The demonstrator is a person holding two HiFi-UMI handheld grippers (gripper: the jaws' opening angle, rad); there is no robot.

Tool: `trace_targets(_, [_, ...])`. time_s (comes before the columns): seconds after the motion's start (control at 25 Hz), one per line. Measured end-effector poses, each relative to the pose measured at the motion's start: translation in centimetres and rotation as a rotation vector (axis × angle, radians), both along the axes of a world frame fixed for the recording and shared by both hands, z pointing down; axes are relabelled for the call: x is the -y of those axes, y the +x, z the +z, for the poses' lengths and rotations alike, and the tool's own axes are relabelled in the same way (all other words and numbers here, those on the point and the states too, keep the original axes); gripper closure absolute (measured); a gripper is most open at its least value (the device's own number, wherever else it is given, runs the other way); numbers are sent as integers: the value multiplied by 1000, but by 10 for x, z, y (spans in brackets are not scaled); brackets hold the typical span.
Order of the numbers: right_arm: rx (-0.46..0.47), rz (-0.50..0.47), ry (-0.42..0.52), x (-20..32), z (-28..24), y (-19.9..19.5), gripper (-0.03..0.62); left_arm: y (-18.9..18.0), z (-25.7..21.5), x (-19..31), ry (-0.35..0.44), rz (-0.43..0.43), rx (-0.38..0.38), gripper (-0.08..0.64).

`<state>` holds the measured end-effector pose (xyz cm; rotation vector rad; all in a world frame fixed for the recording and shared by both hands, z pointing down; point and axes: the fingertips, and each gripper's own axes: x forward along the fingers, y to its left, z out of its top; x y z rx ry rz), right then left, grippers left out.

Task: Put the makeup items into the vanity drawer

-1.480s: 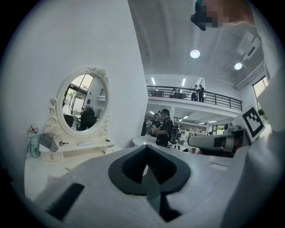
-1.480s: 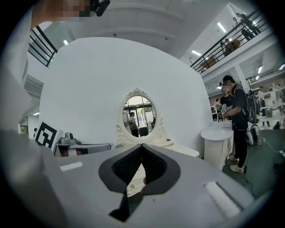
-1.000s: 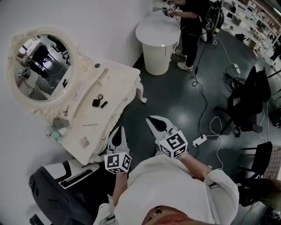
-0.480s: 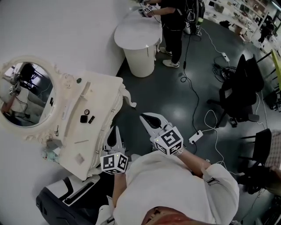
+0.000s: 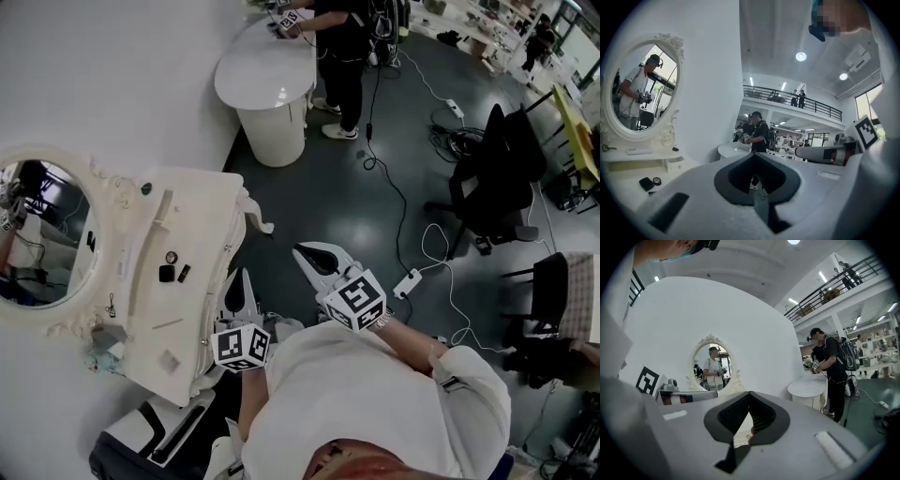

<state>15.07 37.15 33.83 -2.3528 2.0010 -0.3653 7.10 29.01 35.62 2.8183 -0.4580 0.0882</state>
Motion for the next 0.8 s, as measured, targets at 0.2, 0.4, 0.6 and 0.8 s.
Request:
trace_targets(0.2, [-15,40,-9,36,-9,8,584,16,-8,41,-5,43,-20,555])
trace_targets(0.4, [-27,82,-3,79,-17,9,584,19,-13,82,6,81,-25,555])
trace_targets(0.6, [-29,93,-10,121,-19,-4,584,9,-12,123,1,104,-24,555])
trace_targets(0.8, [-36,64,-15,166,-19,-29,584,-18,-13,165,-3,74,-32,555])
